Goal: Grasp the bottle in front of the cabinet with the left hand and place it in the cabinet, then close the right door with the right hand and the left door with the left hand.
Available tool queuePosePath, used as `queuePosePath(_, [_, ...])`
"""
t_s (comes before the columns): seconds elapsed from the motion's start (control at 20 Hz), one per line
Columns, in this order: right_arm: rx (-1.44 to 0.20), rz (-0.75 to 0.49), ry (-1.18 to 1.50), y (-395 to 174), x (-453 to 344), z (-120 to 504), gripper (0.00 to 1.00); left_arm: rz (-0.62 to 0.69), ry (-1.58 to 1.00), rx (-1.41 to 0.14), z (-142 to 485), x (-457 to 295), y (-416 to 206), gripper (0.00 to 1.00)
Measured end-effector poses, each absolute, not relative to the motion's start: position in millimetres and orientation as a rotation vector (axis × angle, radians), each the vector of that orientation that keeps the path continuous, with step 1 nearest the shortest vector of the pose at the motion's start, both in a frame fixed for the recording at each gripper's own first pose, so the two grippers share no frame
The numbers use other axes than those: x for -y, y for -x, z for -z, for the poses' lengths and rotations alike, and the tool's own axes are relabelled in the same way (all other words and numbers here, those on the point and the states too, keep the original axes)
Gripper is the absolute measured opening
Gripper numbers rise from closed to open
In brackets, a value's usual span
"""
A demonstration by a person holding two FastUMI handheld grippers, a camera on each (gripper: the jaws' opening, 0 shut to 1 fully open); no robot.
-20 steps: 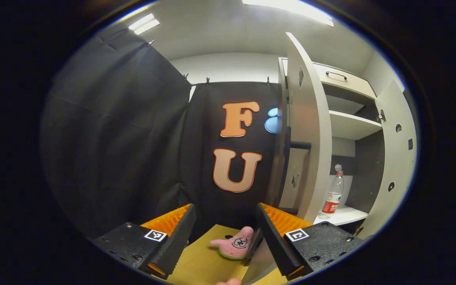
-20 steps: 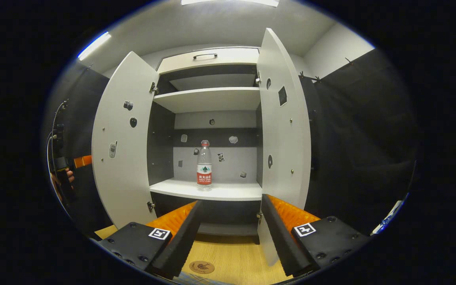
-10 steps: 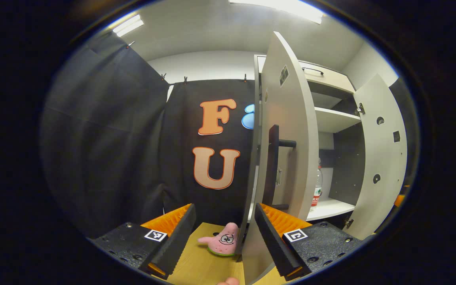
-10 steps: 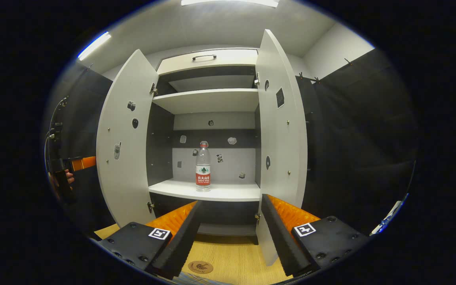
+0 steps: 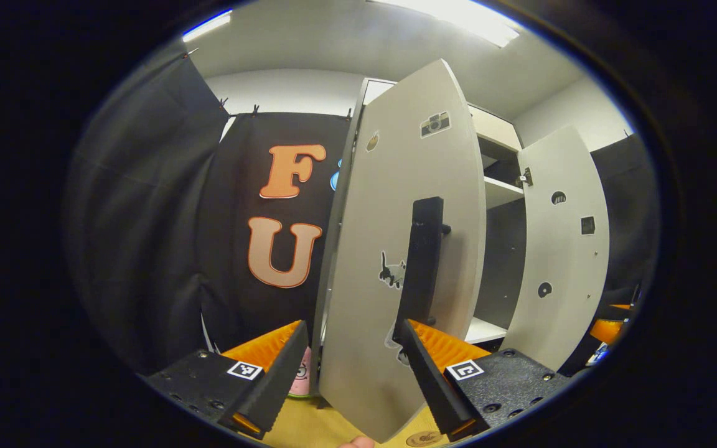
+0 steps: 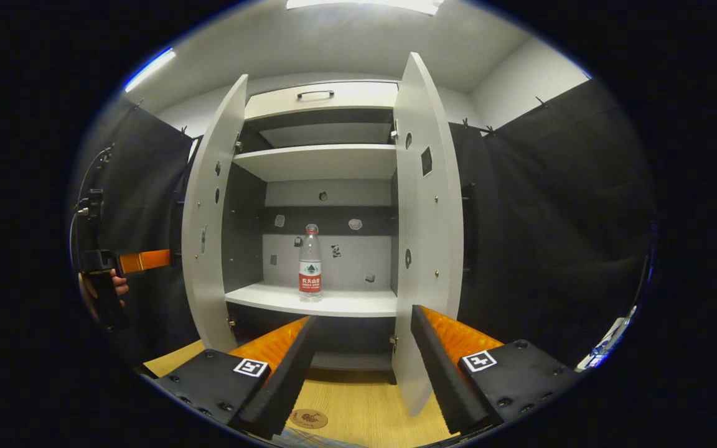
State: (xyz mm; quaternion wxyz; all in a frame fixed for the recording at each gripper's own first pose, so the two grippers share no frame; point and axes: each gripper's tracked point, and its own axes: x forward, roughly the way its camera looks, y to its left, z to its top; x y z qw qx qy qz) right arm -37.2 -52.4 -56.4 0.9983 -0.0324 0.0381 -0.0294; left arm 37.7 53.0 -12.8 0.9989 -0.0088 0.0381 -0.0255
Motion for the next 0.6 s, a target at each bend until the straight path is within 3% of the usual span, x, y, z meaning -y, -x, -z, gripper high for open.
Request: queuePosePath(0.6, [-0.08,0.102,0.062,39.5,63.6,57.5,0.97,0.144,0.076,-0.075,23.1,-6.6,-70.8,0.94])
